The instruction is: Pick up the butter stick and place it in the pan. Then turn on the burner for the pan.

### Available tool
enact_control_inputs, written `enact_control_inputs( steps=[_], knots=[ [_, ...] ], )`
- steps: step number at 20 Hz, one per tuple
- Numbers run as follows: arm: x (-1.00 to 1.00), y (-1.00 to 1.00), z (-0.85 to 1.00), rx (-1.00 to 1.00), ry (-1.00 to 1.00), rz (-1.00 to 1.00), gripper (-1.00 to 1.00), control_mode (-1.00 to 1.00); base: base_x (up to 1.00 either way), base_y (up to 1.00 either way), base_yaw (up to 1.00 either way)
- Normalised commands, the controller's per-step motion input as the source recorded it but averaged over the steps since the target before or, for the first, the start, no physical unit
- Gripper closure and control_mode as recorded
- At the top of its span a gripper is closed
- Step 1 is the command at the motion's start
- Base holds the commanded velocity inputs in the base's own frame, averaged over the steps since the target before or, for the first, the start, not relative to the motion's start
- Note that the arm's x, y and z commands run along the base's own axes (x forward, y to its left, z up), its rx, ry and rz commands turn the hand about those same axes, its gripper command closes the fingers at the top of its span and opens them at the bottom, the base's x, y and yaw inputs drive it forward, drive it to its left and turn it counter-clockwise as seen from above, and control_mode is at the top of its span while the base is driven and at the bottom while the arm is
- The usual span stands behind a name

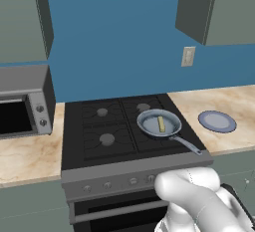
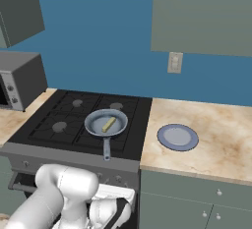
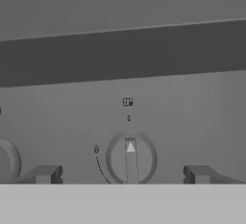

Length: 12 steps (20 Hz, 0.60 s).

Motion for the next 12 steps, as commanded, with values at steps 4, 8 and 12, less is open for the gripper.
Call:
enact_control_inputs(
  steps=[4, 8, 12],
  knots=[
    [0.17, 0.0, 0.0, 0.0, 0.0, 0.0, -1.0, -1.0, 0.0, 0.0, 0.0],
    [0.17, 0.0, 0.0, 0.0, 0.0, 0.0, -1.0, -1.0, 0.0, 0.0, 0.0],
    [0.15, 0.0, 0.0, 0.0, 0.0, 0.0, -1.0, -1.0, 0.0, 0.0, 0.0]
  ],
)
